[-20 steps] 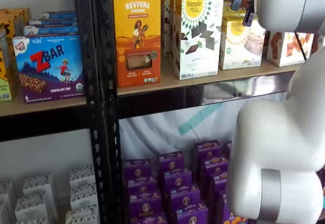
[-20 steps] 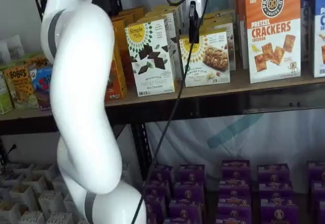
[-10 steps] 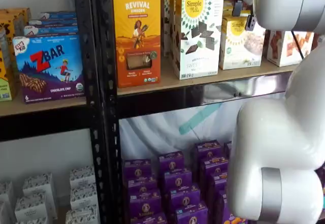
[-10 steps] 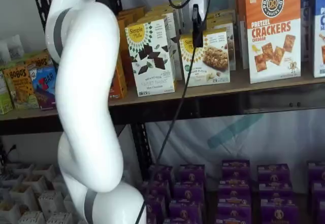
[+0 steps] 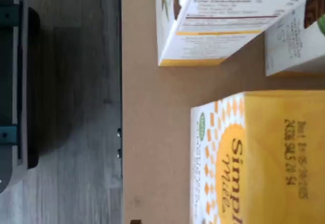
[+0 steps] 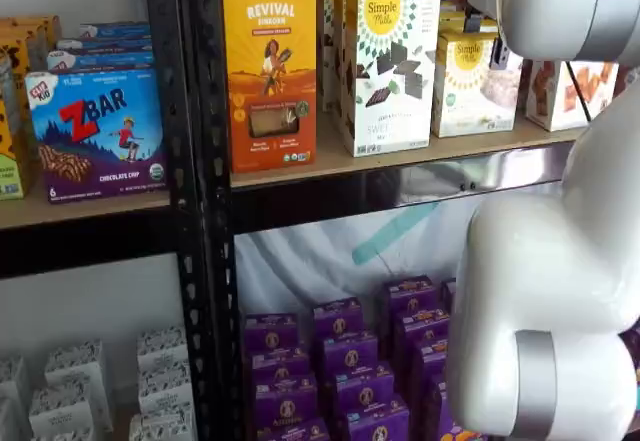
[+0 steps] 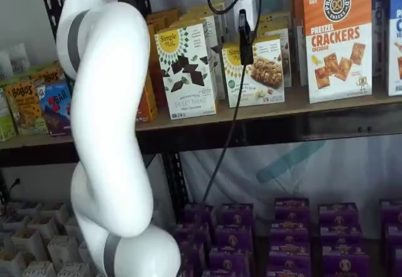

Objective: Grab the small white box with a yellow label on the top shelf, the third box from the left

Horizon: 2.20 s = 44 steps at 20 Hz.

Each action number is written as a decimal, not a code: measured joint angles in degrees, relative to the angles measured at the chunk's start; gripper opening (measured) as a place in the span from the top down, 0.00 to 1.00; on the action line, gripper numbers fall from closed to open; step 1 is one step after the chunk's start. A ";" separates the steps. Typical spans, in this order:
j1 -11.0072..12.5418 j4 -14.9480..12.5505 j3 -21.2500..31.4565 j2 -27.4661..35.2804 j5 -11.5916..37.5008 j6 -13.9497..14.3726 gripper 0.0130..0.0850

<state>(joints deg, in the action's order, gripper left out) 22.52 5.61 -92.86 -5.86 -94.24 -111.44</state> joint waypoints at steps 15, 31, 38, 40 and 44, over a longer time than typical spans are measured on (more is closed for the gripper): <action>-1.14 -1.29 3.24 -1.02 2.44 0.80 0.00; 0.01 0.98 2.55 -0.52 2.23 -0.03 0.28; 0.14 0.94 2.37 -0.54 2.30 -0.16 0.44; 0.14 0.97 2.36 -0.54 2.32 -0.17 0.44; 0.16 1.19 2.36 -0.54 2.40 -0.15 0.56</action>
<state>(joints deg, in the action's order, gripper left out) 22.68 6.80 -90.50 -6.40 -91.84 -111.60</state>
